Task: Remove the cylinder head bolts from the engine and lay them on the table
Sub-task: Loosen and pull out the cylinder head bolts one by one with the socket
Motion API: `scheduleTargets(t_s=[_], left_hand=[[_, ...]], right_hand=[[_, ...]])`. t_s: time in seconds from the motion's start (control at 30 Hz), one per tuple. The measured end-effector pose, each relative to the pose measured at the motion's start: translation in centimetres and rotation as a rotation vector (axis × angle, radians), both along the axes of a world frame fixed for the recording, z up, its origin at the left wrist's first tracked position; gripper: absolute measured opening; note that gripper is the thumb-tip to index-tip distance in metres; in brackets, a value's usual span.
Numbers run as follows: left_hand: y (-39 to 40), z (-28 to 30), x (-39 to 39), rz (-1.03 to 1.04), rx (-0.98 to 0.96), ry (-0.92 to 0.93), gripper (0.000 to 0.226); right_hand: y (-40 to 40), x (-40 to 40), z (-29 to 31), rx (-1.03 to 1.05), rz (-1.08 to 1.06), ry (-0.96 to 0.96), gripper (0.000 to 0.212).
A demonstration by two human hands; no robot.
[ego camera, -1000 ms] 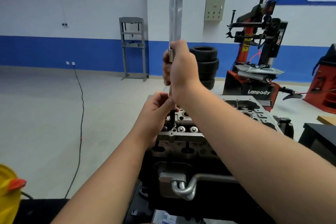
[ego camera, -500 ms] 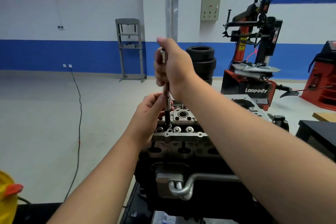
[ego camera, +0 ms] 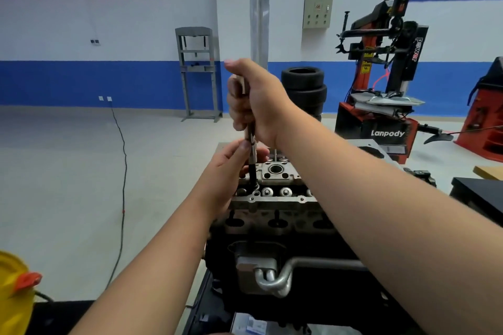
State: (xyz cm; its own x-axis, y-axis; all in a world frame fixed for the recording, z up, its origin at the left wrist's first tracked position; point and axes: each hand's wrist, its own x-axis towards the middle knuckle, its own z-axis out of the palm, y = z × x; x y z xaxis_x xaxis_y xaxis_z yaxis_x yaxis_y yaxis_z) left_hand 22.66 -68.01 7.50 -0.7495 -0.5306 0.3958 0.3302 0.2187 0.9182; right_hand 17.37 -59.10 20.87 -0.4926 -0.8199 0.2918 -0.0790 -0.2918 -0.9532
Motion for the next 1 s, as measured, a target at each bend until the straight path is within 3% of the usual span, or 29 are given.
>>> scheduleTargets(t_s=[0.07, 0.17, 0.27, 0.4, 0.5, 0.67, 0.77, 0.9, 1.0], left_hand=[[0.1, 0.0, -0.3, 0.010, -0.015, 0.000, 0.035], [0.3, 0.0, -0.6, 0.111, 0.021, 0.070, 0.023], [0.5, 0.1, -0.6, 0.169, 0.037, 0.089, 0.044], [0.3, -0.2, -0.3, 0.043, 0.012, 0.052, 0.031], [0.1, -0.3, -0.2, 0.019, -0.009, 0.018, 0.039], [0.4, 0.1, -0.7, 0.149, 0.009, 0.096, 0.006], [0.2, -0.2, -0.7, 0.141, 0.026, 0.095, 0.041], [-0.1, -0.3, -0.2, -0.012, 0.021, 0.029, 0.036], [-0.1, -0.3, -0.3, -0.010, 0.010, 0.022, 0.035]], right_hand=[[0.3, -0.4, -0.1, 0.014, 0.045, -0.030, 0.041], [0.0, 1.1, -1.0, -0.005, -0.213, 0.019, 0.030], [-0.5, 2.6, -1.5, -0.099, -0.344, 0.062, 0.019], [-0.4, 1.3, -0.6, -0.089, -0.183, -0.014, 0.039], [0.2, 0.6, -0.5, -0.032, -0.052, 0.016, 0.039], [-0.3, 2.3, -1.8, -0.082, -0.386, 0.019, 0.039], [-0.3, 2.1, -1.7, -0.074, -0.296, -0.039, 0.045], [0.3, 0.0, -1.1, -0.056, -0.067, -0.029, 0.045], [0.4, 0.0, -1.2, -0.043, -0.047, -0.048, 0.041]])
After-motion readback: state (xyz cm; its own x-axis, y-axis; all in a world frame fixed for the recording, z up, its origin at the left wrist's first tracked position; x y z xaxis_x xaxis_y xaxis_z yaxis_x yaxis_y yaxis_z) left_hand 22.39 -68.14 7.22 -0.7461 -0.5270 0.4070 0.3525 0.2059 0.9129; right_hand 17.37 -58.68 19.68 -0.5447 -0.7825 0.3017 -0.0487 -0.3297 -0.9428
